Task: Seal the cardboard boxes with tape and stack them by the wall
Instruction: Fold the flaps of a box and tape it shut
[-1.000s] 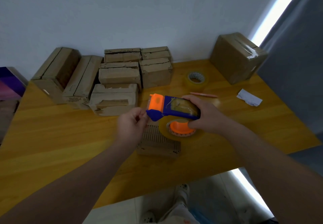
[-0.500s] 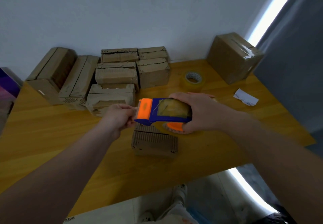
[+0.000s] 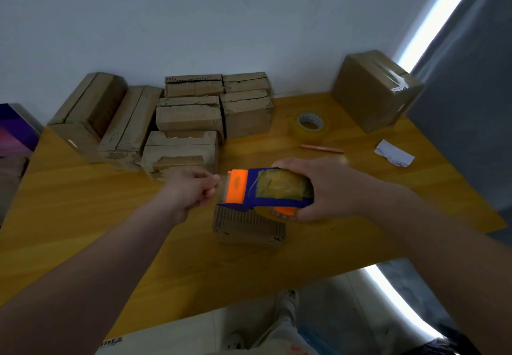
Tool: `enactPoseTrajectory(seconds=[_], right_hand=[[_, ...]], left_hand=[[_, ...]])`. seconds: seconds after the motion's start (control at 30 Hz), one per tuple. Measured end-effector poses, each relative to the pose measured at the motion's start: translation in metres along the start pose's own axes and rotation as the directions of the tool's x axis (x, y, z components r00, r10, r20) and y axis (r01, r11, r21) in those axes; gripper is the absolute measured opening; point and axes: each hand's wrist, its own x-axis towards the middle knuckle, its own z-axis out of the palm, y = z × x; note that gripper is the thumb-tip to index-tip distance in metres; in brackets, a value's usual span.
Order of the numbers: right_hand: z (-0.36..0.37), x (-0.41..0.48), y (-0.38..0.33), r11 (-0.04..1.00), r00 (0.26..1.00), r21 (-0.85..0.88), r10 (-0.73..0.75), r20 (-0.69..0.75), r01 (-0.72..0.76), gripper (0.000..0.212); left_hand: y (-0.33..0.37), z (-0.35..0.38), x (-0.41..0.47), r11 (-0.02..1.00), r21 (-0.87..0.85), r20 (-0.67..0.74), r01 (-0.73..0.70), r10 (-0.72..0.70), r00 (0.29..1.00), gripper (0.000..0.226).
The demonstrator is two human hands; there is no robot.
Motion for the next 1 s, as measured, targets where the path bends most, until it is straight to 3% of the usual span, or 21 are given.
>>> enactPoseTrajectory(seconds=[0.13,0.33,0.47,0.67,1.0], right_hand=[[-0.006,-0.003,0.001,0.999,0.998,0.009,0.034,0.049,-0.034,0.085],[-0.002,0.011,-0.017,0.98,0.99,-0.188,0.084,0.111,-0.062,0.084],[0.003,0.032,-0.03,0.968,0.988,-0.251,0.063,0.143,-0.025,0.077],[0.013,0.052,-0.04,0.936,0.981,-0.349,0.096,0.167,-0.033,0.079],[0.018,0.057,-0.037,0.921,0.992,-0.386,0.086,0.091,-0.044,0.078]], left_hand=[[-0.024,-0.004,0.004,0.984,0.108,-0.096,-0.14,0.15,0.984,0.021],[-0.051,0.003,0.01,0.978,0.172,-0.22,-0.121,0.158,0.963,0.02],[-0.062,0.001,0.014,0.93,0.338,-0.292,-0.142,0.247,0.924,0.023],[-0.078,0.001,0.028,0.821,0.554,-0.275,-0.135,0.334,0.901,0.029],[-0.095,0.018,0.045,0.859,0.503,-0.181,-0.099,0.217,0.959,0.027]])
